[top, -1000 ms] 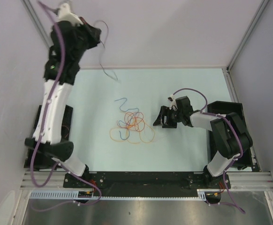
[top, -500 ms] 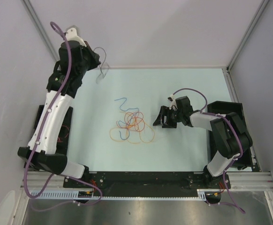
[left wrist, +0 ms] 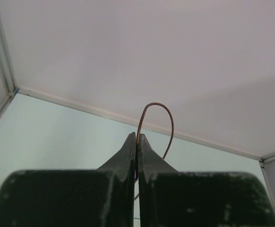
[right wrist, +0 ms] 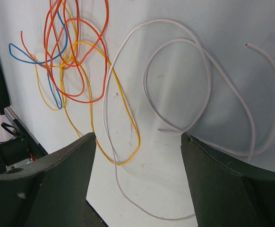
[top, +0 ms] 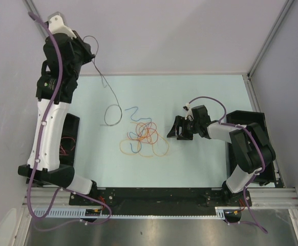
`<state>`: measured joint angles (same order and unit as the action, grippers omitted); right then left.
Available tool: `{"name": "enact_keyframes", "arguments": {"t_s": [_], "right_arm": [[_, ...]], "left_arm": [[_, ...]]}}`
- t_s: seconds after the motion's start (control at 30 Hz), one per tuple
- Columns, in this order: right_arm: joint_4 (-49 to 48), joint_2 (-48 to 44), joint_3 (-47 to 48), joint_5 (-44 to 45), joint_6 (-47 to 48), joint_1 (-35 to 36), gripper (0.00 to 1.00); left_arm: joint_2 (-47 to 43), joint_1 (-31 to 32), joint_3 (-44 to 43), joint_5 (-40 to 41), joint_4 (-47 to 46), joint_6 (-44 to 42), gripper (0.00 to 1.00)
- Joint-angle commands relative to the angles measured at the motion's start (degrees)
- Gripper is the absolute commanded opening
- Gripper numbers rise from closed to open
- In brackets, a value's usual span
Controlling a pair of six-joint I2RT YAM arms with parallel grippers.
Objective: Untangle the cables
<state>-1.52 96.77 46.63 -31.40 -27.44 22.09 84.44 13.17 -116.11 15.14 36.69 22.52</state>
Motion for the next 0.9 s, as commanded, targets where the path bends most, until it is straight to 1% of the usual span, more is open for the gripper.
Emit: {"name": "enact_keyframes", "arguments": {"t_s": [0.0, 0.2, 0.47, 0.5, 0.53, 0.6, 0.7, 0.87], "right_arm": [[2.05, 1.67, -0.05, 1.43, 0.11, -0.11, 0.78], [1.96, 1.67, -0.05, 1.25, 0.11, -0.11, 0.79], [1.96, 2.1, -0.05, 0.02, -0.16, -0.73, 0.79], [1.96, 2.11, -0.05, -0.07, -0.24, -0.9, 0.79], [2.05, 2.11, 0.04, 0.02, -0.33, -0.9, 0.79], [1.96, 2.19, -0.05, 0.11, -0.59, -0.9, 0.79], [0.2, 2.28, -0.05, 0.11, -0.95, -0.99, 0.79], [0.03, 2.37, 0.04, 0.11, -1.3, -0.99, 0.79]], "left_arm": [[-0.94, -2.0, -1.14, 3.14, 2.16, -2.13, 0.0], [-3.93, -6.92, 3.25, 2.71, 1.2, -1.43, 0.0], [-7.19, -11.67, 9.32, 1.83, -2.23, -1.52, 0.0], [-7.36, -12.98, 9.68, 1.91, -2.15, -1.52, 0.0], [-7.45, -12.99, 9.85, 1.57, -1.88, -1.34, 0.0], [-8.06, -17.37, 10.29, 0.43, -1.09, -0.38, 0.0], [-9.03, -20.45, 11.61, -1.77, -1.18, -0.02, 0.0], [-10.79, -22.83, 12.23, -0.81, -0.83, -2.39, 0.0]]}}
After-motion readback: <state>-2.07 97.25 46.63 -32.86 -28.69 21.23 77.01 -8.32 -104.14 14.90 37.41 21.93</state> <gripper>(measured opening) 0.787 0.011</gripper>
